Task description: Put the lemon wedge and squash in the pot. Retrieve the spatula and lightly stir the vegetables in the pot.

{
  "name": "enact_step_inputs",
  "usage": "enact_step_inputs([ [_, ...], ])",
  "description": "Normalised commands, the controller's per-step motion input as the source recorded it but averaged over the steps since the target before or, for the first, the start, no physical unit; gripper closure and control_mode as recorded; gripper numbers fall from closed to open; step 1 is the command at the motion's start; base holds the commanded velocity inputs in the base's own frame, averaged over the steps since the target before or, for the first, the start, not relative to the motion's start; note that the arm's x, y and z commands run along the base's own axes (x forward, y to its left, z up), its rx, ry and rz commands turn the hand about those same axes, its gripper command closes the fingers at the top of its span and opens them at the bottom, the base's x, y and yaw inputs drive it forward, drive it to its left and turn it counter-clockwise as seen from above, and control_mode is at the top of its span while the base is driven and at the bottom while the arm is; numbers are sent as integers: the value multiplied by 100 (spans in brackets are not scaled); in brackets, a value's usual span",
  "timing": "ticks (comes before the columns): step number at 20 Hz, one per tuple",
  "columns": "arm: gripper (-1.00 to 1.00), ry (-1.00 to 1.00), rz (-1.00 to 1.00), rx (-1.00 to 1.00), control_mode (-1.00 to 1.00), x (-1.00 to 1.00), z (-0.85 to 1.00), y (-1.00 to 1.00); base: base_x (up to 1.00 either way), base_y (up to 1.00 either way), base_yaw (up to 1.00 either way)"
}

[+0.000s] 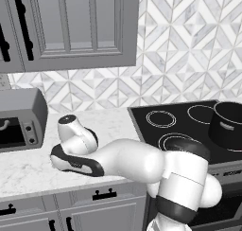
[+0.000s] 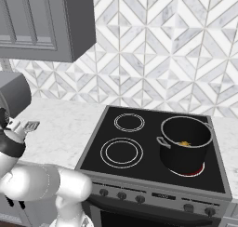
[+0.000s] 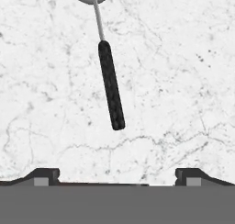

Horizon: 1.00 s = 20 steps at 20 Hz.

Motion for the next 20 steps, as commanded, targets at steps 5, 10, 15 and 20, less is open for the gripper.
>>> enact_step_inputs([
  [5, -100, -6, -18, -10, -100, 0, -34, 0, 0, 0, 0],
  [10, -100, -10, -7, -3, -100, 18, -16, 0, 0, 0, 0],
  [15, -100, -9, -3, -1, -100, 20, -17, 0, 0, 0, 0],
  [20, -100, -4, -1, 0, -100, 21, -25, 0, 0, 0, 0],
])
